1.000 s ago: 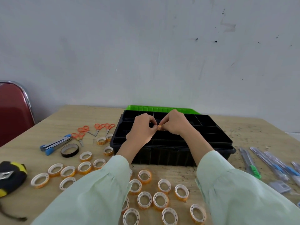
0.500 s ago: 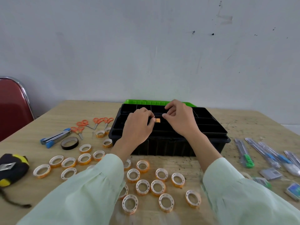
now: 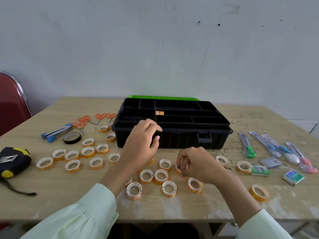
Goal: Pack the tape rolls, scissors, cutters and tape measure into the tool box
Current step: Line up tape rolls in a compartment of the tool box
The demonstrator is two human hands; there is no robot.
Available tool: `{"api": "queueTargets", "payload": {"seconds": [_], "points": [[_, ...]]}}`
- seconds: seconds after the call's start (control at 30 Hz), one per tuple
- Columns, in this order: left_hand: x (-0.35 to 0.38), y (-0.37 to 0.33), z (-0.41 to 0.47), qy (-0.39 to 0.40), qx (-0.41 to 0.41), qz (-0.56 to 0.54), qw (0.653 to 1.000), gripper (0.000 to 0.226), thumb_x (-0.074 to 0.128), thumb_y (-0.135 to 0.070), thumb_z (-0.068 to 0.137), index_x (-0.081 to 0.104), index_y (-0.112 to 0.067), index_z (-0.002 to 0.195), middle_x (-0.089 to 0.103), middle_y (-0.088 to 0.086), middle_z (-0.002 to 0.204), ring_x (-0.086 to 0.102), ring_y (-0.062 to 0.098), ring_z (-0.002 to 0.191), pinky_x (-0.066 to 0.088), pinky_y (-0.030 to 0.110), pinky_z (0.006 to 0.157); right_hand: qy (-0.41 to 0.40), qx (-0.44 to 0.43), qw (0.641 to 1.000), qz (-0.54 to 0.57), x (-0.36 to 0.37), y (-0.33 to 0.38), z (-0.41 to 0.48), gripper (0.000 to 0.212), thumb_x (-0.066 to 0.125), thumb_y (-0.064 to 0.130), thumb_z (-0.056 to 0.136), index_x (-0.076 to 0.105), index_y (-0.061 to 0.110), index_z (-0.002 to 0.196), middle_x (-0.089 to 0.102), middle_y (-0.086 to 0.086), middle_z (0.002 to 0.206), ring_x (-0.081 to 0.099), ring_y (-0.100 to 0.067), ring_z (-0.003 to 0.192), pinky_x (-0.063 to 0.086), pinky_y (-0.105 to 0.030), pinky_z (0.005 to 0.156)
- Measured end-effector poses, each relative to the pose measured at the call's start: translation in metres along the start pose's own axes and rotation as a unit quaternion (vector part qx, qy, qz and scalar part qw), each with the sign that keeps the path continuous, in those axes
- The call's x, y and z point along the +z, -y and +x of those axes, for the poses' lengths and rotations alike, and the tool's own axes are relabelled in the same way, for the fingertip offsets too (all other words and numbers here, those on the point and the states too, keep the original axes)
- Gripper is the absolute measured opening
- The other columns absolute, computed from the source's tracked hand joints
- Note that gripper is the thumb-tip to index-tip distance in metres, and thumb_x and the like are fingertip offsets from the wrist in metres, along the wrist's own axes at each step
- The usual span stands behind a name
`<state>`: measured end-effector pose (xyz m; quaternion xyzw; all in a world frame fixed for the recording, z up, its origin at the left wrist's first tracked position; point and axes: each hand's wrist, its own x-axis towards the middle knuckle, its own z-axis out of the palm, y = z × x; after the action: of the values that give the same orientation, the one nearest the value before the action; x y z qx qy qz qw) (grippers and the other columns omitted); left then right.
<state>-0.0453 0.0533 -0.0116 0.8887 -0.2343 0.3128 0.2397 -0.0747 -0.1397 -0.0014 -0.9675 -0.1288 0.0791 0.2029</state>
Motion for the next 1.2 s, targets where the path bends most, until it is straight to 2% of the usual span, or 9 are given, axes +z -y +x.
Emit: {"api": "queueTargets", "payload": {"seconds": [0.07,0.17,0.3,0.43,0.6,0.7,0.8,0.97,1.2], "points": [[-0.004,-0.009,-0.003,0.073,0.003,-0.020,0.997,0.009,0.057,-0.015,0.088,0.064,-0.018,0.093,0.057,-0.008,0.093,0.049,0.007,0.091,0.038,0.022,0.082,-0.015,-0.005,1.000,0.006,-0.001,-0.001,0.002,0.023,0.070,0.008,0.077,0.063,0.028,0.083,0.070,0.011,0.067,0.065,-0.001,0.069,0.058,-0.030,0.075],[-0.002,-0.019,-0.009,0.181,-0.007,-0.007,0.983,0.008,0.057,-0.027,0.089,0.064,-0.023,0.090,0.054,-0.013,0.090,0.048,0.004,0.089,0.036,0.022,0.086,-0.065,-0.016,0.996,0.067,-0.009,-0.004,-0.003,0.020,0.069,0.009,0.082,0.062,0.027,0.087,0.072,0.008,0.071,0.067,-0.003,0.069,0.058,-0.028,0.075],[0.009,-0.027,-0.015,0.228,-0.033,0.018,0.973,0.017,0.060,-0.040,0.086,0.064,-0.024,0.086,0.050,-0.012,0.091,0.046,0.005,0.088,0.035,0.021,0.080,-0.148,-0.026,0.969,0.196,-0.022,-0.004,-0.008,0.016,0.065,0.008,0.087,0.062,0.022,0.094,0.071,0.000,0.071,0.069,-0.009,0.063,0.054,-0.023,0.062],[0.018,-0.030,-0.015,0.239,-0.030,0.023,0.970,0.015,0.062,-0.033,0.087,0.065,-0.019,0.085,0.051,-0.009,0.091,0.050,0.008,0.085,0.035,0.020,0.076,-0.205,-0.038,0.930,0.302,-0.038,0.001,0.002,0.017,0.061,0.006,0.090,0.065,0.020,0.098,0.068,-0.002,0.075,0.068,-0.013,0.066,0.055,-0.025,0.061],[0.015,-0.024,0.003,0.155,-0.043,-0.046,0.986,0.007,0.063,-0.024,0.086,0.063,-0.017,0.084,0.047,-0.009,0.091,0.050,0.007,0.079,0.041,0.017,0.072,-0.258,-0.041,0.907,0.331,-0.067,0.010,0.043,0.023,0.065,0.004,0.086,0.060,0.014,0.106,0.069,-0.002,0.079,0.069,-0.013,0.072,0.051,-0.024,0.065],[-0.003,-0.020,0.027,0.046,-0.082,-0.146,0.985,0.006,0.065,-0.022,0.086,0.061,-0.019,0.082,0.050,-0.009,0.095,0.052,0.003,0.084,0.040,0.007,0.073,-0.267,-0.029,0.921,0.282,-0.079,0.013,0.074,0.027,0.072,0.008,0.081,0.065,0.016,0.105,0.071,-0.002,0.080,0.067,-0.012,0.078,0.048,-0.020,0.072],[-0.013,-0.009,0.053,-0.024,-0.122,-0.175,0.977,0.008,0.062,-0.024,0.088,0.063,-0.016,0.088,0.058,-0.008,0.098,0.056,-0.001,0.084,0.038,0.003,0.066,-0.232,-0.007,0.944,0.236,-0.084,0.016,0.101,0.025,0.074,0.004,0.078,0.071,0.010,0.101,0.073,-0.008,0.083,0.068,-0.016,0.081,0.048,-0.019,0.071],[-0.010,0.014,0.088,-0.055,-0.205,-0.188,0.959,0.011,0.056,-0.022,0.092,0.061,-0.012,0.093,0.063,-0.002,0.093,0.054,0.000,0.077,0.039,0.002,0.062,-0.146,0.021,0.976,0.160,-0.084,0.022,0.129,0.020,0.075,0.001,0.074,0.075,0.009,0.092,0.072,-0.010,0.090,0.067,-0.019,0.088,0.051,-0.025,0.075],[-0.002,0.031,0.109,-0.055,-0.252,-0.211,0.943,0.018,0.057,-0.026,0.091,0.062,-0.008,0.092,0.063,0.002,0.086,0.053,0.004,0.072,0.037,0.001,0.057,-0.094,0.038,0.982,0.160,-0.086,0.026,0.142,0.008,0.076,0.006,0.075,0.074,0.010,0.081,0.066,-0.006,0.084,0.060,-0.018,0.086,0.048,-0.030,0.079]]}}
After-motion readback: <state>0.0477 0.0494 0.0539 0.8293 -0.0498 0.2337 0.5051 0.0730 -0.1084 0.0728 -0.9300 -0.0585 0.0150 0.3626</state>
